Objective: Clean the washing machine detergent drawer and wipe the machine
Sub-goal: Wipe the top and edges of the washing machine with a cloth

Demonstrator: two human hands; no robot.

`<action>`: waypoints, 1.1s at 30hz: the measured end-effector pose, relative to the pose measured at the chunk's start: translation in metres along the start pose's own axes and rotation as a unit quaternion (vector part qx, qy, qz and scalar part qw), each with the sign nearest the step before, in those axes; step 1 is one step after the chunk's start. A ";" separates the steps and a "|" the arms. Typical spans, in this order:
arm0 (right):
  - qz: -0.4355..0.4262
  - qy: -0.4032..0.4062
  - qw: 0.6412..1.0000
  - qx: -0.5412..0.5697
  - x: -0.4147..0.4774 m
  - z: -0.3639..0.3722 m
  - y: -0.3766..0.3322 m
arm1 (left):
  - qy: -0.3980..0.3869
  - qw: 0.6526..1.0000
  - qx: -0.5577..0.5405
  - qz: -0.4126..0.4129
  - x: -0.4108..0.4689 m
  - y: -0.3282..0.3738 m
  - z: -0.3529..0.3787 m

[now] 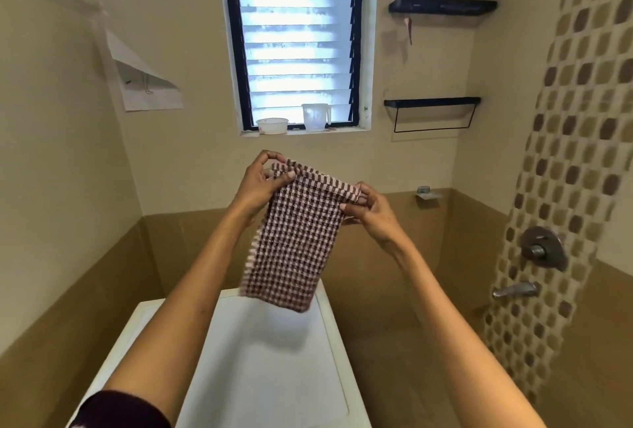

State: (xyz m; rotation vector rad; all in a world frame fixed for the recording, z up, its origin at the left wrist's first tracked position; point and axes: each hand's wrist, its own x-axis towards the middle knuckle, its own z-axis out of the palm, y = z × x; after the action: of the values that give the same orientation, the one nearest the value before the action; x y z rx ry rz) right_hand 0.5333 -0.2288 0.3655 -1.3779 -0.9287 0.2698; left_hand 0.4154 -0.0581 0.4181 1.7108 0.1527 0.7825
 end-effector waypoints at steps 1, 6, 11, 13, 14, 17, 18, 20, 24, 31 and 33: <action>0.000 0.001 1.000 0.010 0.002 0.000 -0.002 | 0.010 1.000 0.009 -0.001 -0.002 -0.005 -0.005; 0.000 -0.015 0.998 0.059 0.002 0.014 -0.013 | 0.017 0.998 0.061 -0.017 -0.011 -0.022 -0.017; 0.077 0.013 0.926 0.369 0.003 0.021 0.005 | 0.056 0.964 -0.222 -0.133 -0.012 -0.021 -0.018; 0.158 -0.051 0.942 0.292 -0.014 0.030 0.018 | 0.077 0.927 -0.305 -0.205 -0.012 -0.033 -0.020; 0.193 -0.083 0.948 0.239 -0.023 0.035 0.028 | 0.080 0.921 -0.299 -0.236 -0.013 -0.040 -0.021; 0.240 -0.091 0.952 0.170 -0.033 0.044 0.050 | 0.077 0.905 -0.287 -0.303 -0.023 -0.065 -0.025; 0.242 -0.078 0.951 0.177 -0.031 0.044 0.053 | 0.069 0.896 -0.297 -0.323 -0.028 -0.072 -0.025; 0.249 -0.045 0.951 0.176 -0.025 0.043 0.056 | 0.042 0.888 -0.288 -0.355 -0.035 -0.087 -0.029; 0.251 -0.030 0.960 0.121 -0.021 0.043 0.064 | -0.050 0.890 -0.227 -0.393 -0.047 -0.103 -0.027; 0.276 0.070 0.937 0.203 -0.016 0.038 0.067 | -0.031 0.979 -0.022 -0.199 -0.037 -0.097 -0.014; 0.282 0.082 0.933 0.208 -0.017 0.036 0.065 | -0.023 0.986 0.004 -0.163 -0.035 -0.096 -0.010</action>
State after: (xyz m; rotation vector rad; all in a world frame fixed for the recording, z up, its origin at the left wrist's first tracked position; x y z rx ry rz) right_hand 0.5195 -0.1997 0.2962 -1.2168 -0.2885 0.7323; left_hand 0.4114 -0.0377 0.3174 1.6555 0.3948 0.4999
